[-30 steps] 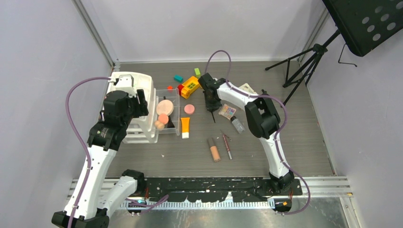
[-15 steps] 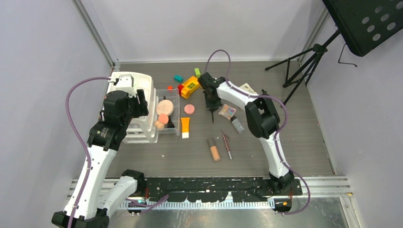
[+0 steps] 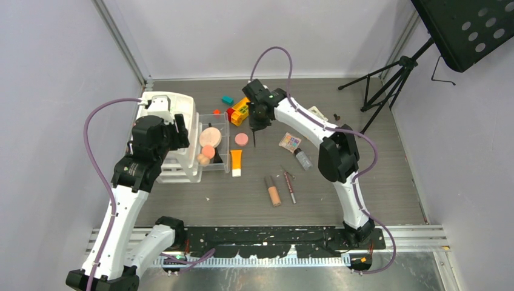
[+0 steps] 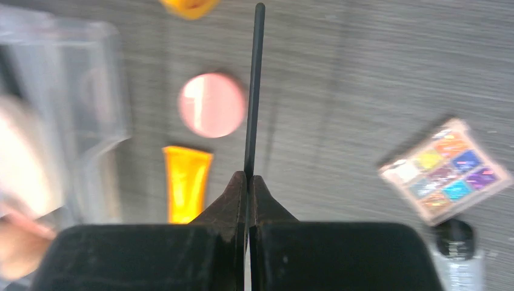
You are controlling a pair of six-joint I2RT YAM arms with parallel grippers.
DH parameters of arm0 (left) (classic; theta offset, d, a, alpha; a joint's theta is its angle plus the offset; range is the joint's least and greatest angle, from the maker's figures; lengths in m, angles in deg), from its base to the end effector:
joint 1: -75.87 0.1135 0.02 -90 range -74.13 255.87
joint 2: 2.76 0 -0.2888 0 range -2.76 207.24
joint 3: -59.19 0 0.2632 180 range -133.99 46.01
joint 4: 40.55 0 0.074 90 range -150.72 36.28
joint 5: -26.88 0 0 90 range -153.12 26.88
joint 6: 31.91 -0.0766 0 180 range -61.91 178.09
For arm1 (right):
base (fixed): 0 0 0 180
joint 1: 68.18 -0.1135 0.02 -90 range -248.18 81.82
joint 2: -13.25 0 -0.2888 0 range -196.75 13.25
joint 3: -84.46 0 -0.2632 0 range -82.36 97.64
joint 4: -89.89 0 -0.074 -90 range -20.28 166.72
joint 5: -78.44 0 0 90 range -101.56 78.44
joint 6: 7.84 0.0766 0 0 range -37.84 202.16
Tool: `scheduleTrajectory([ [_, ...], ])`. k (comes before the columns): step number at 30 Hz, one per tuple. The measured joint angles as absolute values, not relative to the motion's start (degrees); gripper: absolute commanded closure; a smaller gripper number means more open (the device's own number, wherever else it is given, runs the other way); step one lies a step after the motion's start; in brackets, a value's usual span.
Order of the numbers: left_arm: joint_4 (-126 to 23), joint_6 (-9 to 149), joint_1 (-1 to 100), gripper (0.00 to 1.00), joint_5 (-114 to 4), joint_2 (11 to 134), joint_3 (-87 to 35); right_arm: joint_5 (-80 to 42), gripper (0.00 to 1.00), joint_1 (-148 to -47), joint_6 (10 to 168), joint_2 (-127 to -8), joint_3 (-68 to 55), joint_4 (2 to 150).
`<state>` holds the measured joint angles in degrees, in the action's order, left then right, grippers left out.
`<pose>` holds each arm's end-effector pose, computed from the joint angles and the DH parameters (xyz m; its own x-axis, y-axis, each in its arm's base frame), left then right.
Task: Organize the makeup
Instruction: Pick up the makeup tool from the center of the board, then place the makeup tool in the drawer.
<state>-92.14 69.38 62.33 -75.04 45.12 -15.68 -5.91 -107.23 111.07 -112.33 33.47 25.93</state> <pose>0.1945 -0.0306 0.3852 -0.4060 -0.0993 -0.9085 -0.0336 0.9950 -0.0937 0.4122 0.3247 0.2333 -0.8768 -0.0918 -0.4721 -0.1890 0.9684 0.1628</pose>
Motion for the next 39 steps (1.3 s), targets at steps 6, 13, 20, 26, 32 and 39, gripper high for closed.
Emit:
scheduleTrajectory([
  [6, -92.14, 69.38, 62.33, 0.37, -75.04, 45.12, -15.68, -9.12, 0.98, -114.38, 115.79, -109.79, 36.88, 29.84],
  [13, -92.14, 69.38, 62.33, 0.38, -75.07, 45.1, -15.68, -14.06, 0.97, -118.68, 121.58, -108.98, 40.61, 36.01],
  [20, -92.14, 69.38, 62.33, 0.37, -75.09, 44.92, -15.68, -14.26, 0.97, -118.53, 128.01, -108.9, 32.37, 44.42],
  [26, -92.14, 69.38, 62.33, 0.37, -75.07, 44.88, -15.68, -13.19, 0.79, -118.59, 130.13, -108.92, 28.61, 45.62],
  [32, -92.14, 69.38, 62.33, 0.38, -75.07, 44.88, -15.68, -12.53, 0.68, -118.59, 130.45, -108.87, 28.61, 46.7],
  [39, -92.14, 69.38, 62.33, 0.37, -75.07, 44.88, -15.68, -9.98, 0.67, -118.59, 130.0, -108.24, 28.02, 46.74],
])
